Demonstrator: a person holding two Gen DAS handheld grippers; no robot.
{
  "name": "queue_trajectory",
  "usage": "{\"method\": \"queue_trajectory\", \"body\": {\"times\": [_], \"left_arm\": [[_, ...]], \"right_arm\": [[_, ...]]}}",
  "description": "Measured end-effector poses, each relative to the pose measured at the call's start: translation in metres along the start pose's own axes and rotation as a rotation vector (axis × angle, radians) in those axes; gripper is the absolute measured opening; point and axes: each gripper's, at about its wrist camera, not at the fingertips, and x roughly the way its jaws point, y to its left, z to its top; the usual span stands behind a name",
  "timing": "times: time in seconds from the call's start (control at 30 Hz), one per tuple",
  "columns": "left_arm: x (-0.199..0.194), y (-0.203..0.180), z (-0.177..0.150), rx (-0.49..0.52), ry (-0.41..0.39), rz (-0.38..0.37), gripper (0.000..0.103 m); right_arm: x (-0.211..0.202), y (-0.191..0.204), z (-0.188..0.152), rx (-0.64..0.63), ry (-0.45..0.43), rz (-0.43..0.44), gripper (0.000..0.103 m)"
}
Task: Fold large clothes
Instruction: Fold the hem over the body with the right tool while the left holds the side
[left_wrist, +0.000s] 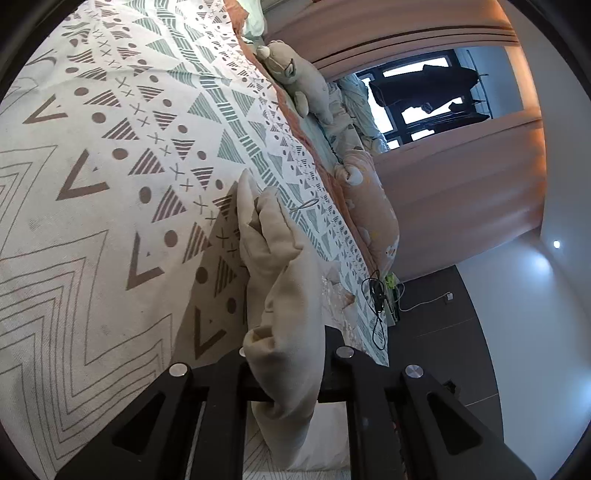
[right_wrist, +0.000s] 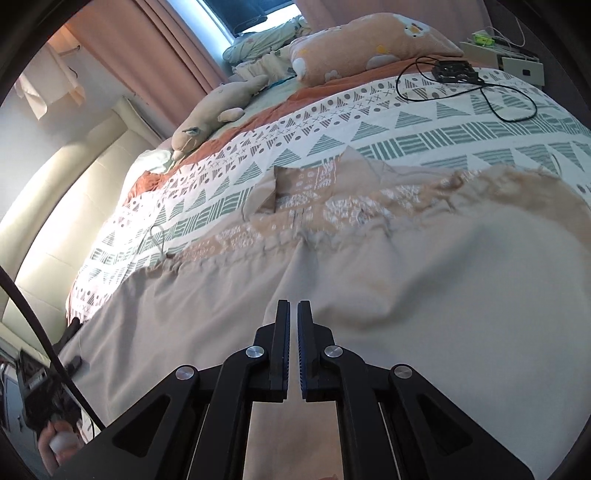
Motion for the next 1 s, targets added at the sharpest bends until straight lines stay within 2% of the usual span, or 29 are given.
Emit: {"method": "queue_trajectory", "body": {"times": [0.03, 0.07, 0.1, 0.13, 0.33, 0.4, 0.43, 0.47, 0.53, 0.77, 0.87, 1.0], "left_arm": [[0.001, -0.005, 0.0, 0.008, 0.001, -0.005, 0.013], [0.002, -0.009, 0.0, 0.015, 0.003, -0.008, 0.013], [0.002, -0.012, -0.001, 0.022, 0.005, -0.011, 0.013], [0.002, -0.016, 0.0, 0.027, 0.007, -0.014, 0.012], [0.003, -0.035, 0.001, 0.047, 0.01, -0.039, 0.013], [0.002, -0.042, 0.002, 0.055, 0.009, -0.052, 0.012], [0.002, -0.045, 0.003, 0.056, 0.009, -0.061, 0.012], [0.002, -0.048, 0.004, 0.056, 0.01, -0.07, 0.012], [0.002, -0.053, 0.004, 0.064, 0.01, -0.078, 0.012], [0.007, -0.059, 0.008, 0.067, 0.006, -0.113, 0.012], [0.012, -0.059, 0.007, 0.062, 0.016, -0.127, 0.012], [0.017, -0.065, 0.007, 0.053, 0.023, -0.164, 0.012]], "right_arm": [[-0.006, -0.002, -0.007, 0.002, -0.006, 0.0, 0.021], [-0.014, -0.003, -0.012, 0.001, -0.015, 0.003, 0.064], [-0.023, -0.006, -0.017, 0.001, -0.025, 0.013, 0.09], [-0.031, -0.008, -0.023, 0.003, -0.038, 0.025, 0.103], [-0.068, -0.017, -0.066, 0.008, -0.063, 0.029, 0.103], [-0.075, -0.014, -0.082, -0.024, -0.064, 0.024, 0.098], [-0.076, -0.01, -0.089, -0.045, -0.054, 0.023, 0.079], [-0.076, -0.006, -0.095, -0.065, -0.039, 0.025, 0.05], [-0.071, -0.001, -0.106, -0.073, 0.002, 0.053, 0.032], [-0.059, 0.019, -0.124, -0.151, 0.093, 0.103, 0.027], [-0.046, 0.011, -0.125, -0.151, 0.134, 0.039, 0.027], [-0.03, 0.001, -0.116, -0.101, 0.149, 0.032, 0.024]]}}
